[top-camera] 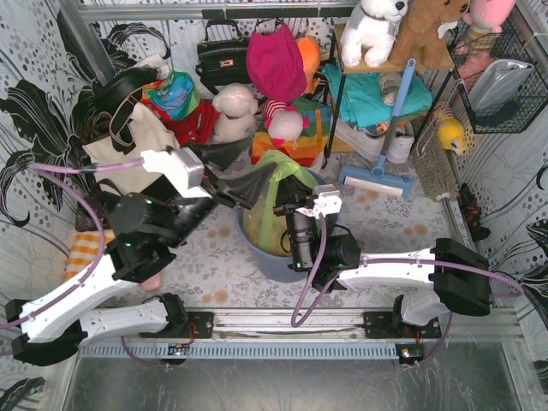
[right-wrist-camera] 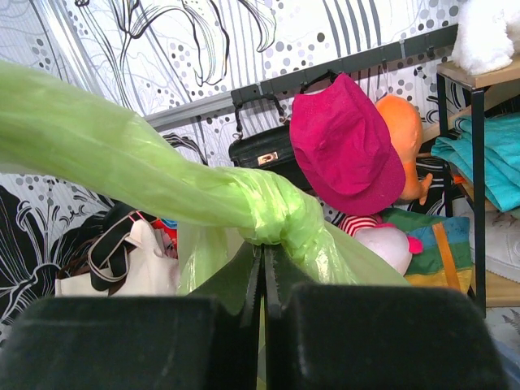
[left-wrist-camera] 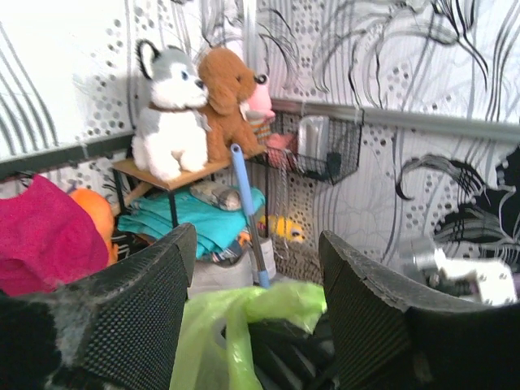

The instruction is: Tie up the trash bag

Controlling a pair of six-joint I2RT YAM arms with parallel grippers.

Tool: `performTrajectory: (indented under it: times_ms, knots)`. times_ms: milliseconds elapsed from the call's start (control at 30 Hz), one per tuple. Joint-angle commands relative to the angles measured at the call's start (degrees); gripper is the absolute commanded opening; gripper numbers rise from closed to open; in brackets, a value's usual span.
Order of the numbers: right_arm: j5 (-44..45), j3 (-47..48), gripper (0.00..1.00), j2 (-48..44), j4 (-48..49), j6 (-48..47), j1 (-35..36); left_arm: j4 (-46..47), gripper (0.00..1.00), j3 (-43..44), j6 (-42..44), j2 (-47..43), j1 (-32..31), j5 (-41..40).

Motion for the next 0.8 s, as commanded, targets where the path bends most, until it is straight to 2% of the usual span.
performTrajectory:
  times_ms: [0,133,233,300,367,533,667,700,767]
  knots:
    - [0.5,1.8,0.00,-0.1,6.9,-0.8,0.2,-10.6,0.71,9.5,-2.2,0.7,0.2,-8.4]
    - [0.6,1.8,0.00,-0.3,7.0,-1.2,0.2,-16.7,0.71,13.0,-5.4,2.2,0.3,-16.0]
    - [0.7,1.5,0.00,-1.0,7.0,-1.4,0.2,-21.0,0.71,14.9,-10.6,3.0,4.0,-13.1]
    - [0.7,1.5,0.00,-1.3,7.0,-1.5,0.2,-25.4,0.71,17.2,-15.2,4.6,9.1,-6.4]
    - [0.5,1.5,0.00,-1.5,7.1,-1.5,0.2,-28.7,0.70,18.7,-19.4,6.7,17.0,2.4]
    - [0.2,1.8,0.00,-1.7,7.1,-1.5,0.2,-27.5,0.70,16.4,-27.6,10.1,28.5,22.9]
    - [0.1,2.1,0.00,-2.1,6.4,-1.3,0.2,-17.6,0.69,10.6,-34.5,11.1,34.8,40.9]
    - [0.2,2.1,0.00,-2.2,6.0,-1.1,0.2,-12.4,0.69,8.4,-37.1,10.8,36.3,44.4]
    - [0.2,2.1,0.00,-2.3,5.6,-0.8,0.2,-7.9,0.69,5.4,-41.0,10.6,38.6,48.4]
